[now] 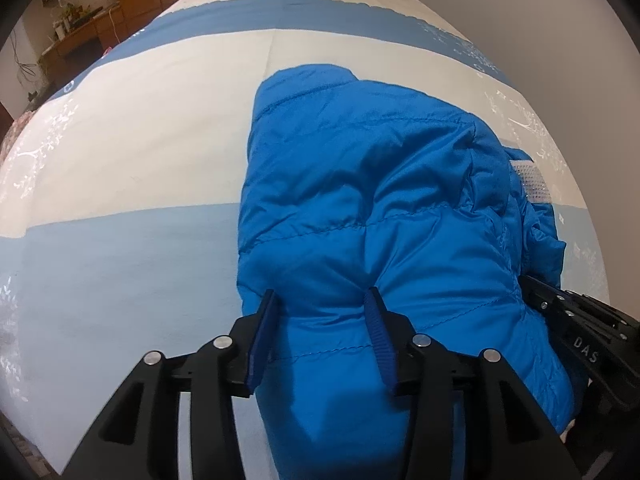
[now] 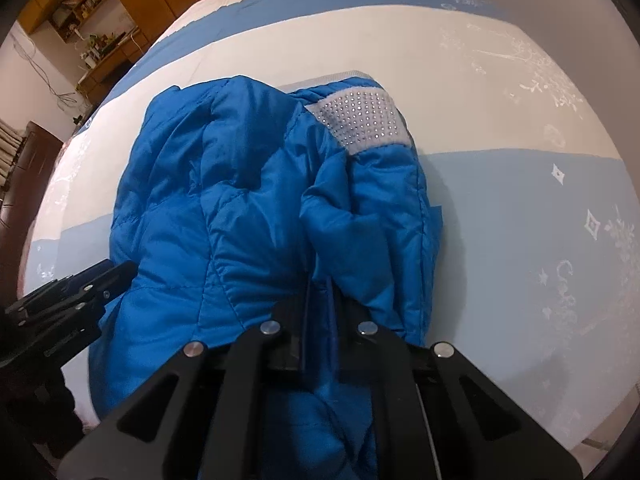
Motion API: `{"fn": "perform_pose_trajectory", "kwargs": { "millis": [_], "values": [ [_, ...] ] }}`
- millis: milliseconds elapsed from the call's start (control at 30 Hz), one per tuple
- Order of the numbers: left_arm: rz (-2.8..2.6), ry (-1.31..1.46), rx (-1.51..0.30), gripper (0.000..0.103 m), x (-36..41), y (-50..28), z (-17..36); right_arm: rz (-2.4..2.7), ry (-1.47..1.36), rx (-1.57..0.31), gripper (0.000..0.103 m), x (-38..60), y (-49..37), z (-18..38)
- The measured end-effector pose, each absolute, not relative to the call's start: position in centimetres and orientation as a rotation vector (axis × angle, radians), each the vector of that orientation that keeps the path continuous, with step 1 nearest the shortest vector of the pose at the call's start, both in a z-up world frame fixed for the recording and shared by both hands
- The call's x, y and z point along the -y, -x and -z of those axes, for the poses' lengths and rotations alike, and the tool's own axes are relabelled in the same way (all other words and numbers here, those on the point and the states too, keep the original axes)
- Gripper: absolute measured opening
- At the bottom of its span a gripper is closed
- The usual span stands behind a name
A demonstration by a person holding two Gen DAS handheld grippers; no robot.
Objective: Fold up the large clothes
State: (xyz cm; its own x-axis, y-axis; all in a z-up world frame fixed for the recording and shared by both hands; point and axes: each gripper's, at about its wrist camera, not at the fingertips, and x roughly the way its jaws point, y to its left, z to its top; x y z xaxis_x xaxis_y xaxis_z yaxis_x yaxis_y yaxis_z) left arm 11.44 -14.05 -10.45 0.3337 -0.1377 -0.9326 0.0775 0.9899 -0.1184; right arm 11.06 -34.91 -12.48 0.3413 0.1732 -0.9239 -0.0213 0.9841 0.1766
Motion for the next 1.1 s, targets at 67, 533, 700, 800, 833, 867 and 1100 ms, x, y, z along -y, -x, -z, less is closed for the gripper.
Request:
{"fn": "perform_pose_trajectory", "kwargs": {
  "millis": [67, 533, 700, 800, 833, 867, 1100],
  "values": [
    [0.14, 0.054, -1.23, 0.047, 14.1, -11.7, 10.4, -0.123, -0.138, -1.212, 0.005, 34.8, -11.2, 12.4],
    [0.189, 0.227, -1.296, 0.068, 5.9, -11.1, 7.6, -0.176, -0.311, -1.174, 0.074, 40.5, -9.0, 6.6],
    [0.232, 0.302, -1.328, 0.069, 5.0, -11.2, 9.0, -0.241, -0.437, -1.255, 0.08, 41.7, -9.2, 8.9],
    [0.276, 0.336, -1.366, 0.07, 5.7, -11.3, 10.4, -0.275, -0.471, -1.294, 0.081, 41.6, -9.2, 10.3],
    [0.279, 0.331, -1.37, 0.07, 6.1, -11.4, 10.6, -0.278, -0.472, -1.303, 0.082, 41.7, -9.3, 10.7],
    [0.281, 0.329, -1.372, 0.07, 6.3, -11.6, 10.9, -0.285, -0.476, -1.311, 0.084, 41.7, -9.3, 11.2],
    [0.298, 0.312, -1.361, 0.074, 8.1, -13.1, 12.3, -0.325, -0.534, -1.361, 0.092, 42.1, -9.5, 13.8]
  ]
}}
